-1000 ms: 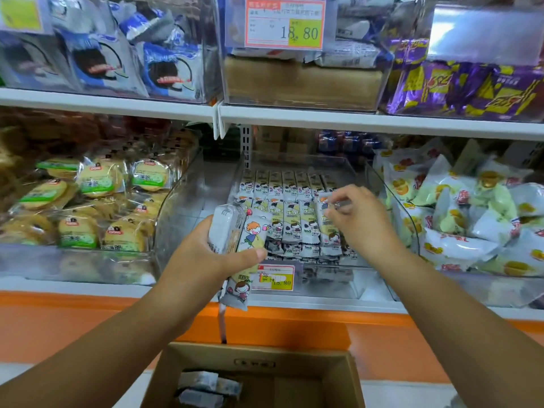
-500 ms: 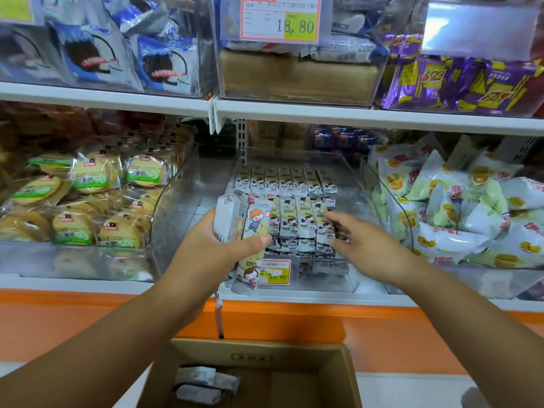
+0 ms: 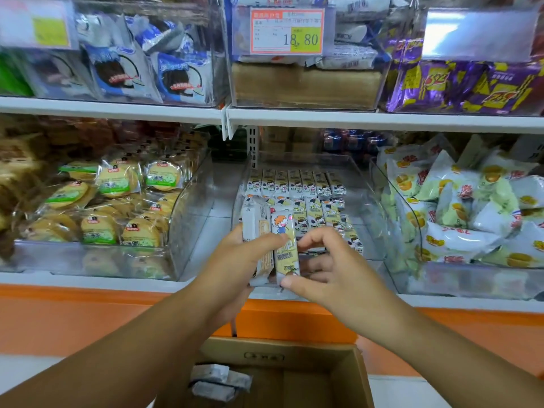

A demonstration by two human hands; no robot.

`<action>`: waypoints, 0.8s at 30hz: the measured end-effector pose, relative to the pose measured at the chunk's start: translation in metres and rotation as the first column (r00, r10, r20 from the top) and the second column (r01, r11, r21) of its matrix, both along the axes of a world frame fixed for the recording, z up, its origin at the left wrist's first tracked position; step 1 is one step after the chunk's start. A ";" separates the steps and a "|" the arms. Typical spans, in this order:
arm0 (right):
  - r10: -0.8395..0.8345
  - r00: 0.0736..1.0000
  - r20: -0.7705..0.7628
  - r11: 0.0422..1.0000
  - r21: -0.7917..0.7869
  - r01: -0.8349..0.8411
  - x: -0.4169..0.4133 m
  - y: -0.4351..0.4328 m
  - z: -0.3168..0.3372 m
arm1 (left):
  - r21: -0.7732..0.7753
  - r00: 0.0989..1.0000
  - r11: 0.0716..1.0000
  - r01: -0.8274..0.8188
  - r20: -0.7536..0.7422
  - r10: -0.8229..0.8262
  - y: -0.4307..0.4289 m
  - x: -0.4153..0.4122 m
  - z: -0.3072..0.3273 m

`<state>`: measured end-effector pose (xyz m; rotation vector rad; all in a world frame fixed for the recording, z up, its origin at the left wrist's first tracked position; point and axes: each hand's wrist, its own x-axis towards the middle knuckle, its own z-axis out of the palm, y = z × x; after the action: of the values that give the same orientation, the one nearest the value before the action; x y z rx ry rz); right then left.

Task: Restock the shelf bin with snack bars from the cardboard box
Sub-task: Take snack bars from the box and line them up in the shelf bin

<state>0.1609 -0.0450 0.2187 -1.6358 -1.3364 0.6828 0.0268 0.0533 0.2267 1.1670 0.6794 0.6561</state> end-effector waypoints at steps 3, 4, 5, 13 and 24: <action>-0.040 0.997 -0.065 0.997 0.066 0.045 -0.001 0.003 -0.006 | -0.008 0.999 1.000 0.000 0.043 0.000 -0.003 0.003 -0.001; -0.037 0.996 -0.086 0.995 0.087 0.044 -0.001 0.003 -0.006 | -0.002 0.999 1.000 -0.002 0.050 0.002 -0.003 0.004 -0.002; -0.035 0.995 -0.095 0.993 0.107 0.045 -0.001 0.003 -0.006 | 0.013 0.999 1.000 -0.008 0.044 0.007 -0.003 0.004 -0.003; -0.408 0.898 0.166 0.885 0.313 0.345 0.044 -0.008 0.017 | 0.246 0.990 0.966 -0.079 -0.094 0.105 0.010 -0.005 -0.008; -0.402 0.762 0.508 0.892 0.028 0.452 0.065 0.020 -0.012 | 0.376 0.980 0.925 -0.053 -0.157 0.120 0.014 -0.003 -0.009</action>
<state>0.2264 -0.0249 0.2068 -2.2052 -1.2089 0.0310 0.0238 0.0676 0.2180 1.5670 0.7830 0.7839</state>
